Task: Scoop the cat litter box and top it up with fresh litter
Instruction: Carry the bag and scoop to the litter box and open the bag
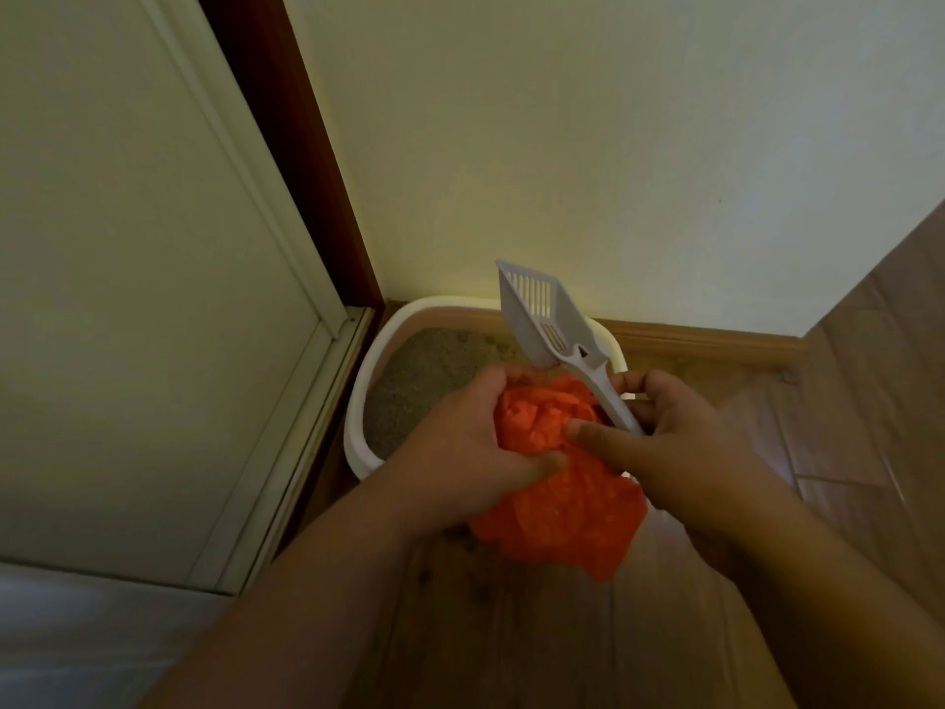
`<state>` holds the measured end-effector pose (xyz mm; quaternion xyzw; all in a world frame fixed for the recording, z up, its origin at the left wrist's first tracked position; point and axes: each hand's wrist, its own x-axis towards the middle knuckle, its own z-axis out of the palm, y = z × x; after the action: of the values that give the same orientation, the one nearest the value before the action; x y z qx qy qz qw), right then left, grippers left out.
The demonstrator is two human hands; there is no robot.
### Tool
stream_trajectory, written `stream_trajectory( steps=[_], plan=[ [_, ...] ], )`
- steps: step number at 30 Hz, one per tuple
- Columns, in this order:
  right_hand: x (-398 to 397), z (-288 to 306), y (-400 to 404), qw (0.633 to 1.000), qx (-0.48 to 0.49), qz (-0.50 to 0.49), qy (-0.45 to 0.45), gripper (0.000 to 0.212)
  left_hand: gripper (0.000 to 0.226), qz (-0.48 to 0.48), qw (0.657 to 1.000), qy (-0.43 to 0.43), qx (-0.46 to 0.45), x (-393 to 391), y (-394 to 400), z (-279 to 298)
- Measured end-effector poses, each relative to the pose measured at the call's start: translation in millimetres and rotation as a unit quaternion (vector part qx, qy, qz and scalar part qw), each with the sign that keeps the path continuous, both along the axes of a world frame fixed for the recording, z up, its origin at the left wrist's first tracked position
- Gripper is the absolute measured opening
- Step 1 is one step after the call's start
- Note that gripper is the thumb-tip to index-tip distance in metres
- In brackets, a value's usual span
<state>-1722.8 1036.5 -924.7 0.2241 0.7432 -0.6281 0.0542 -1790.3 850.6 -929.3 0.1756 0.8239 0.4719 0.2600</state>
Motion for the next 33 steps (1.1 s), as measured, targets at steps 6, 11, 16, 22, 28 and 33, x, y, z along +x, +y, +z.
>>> stream_trajectory(
  steps=[6,11,16,22,28,33],
  plan=[
    [0.1,-0.7,12.2,0.995,0.094,-0.035,0.016,0.035,0.022,0.058,0.991,0.112,-0.053,-2.9,-5.8,3.6],
    [2.4,3.2,12.9,0.987,0.157,-0.038,0.011,0.027,0.020,0.115,0.980,0.135,-0.088,-8.0,-14.8,2.7],
    [4.3,10.6,13.4,0.978,0.206,-0.034,0.003,0.025,0.024,0.107,0.983,0.138,-0.064,-9.6,-18.9,3.9],
    [4.7,10.5,7.0,0.978,0.208,-0.020,0.024,0.012,0.037,0.101,0.988,0.115,-0.013,-2.7,-18.3,11.5],
    [6.3,7.7,-6.6,0.989,0.142,0.041,-0.003,0.015,0.043,0.049,0.995,0.089,0.019,4.7,-16.7,19.7],
    [5.5,5.1,-3.0,0.980,0.181,0.079,-0.026,0.013,0.043,0.086,0.992,0.050,0.083,1.3,-17.9,17.3]
  ],
)
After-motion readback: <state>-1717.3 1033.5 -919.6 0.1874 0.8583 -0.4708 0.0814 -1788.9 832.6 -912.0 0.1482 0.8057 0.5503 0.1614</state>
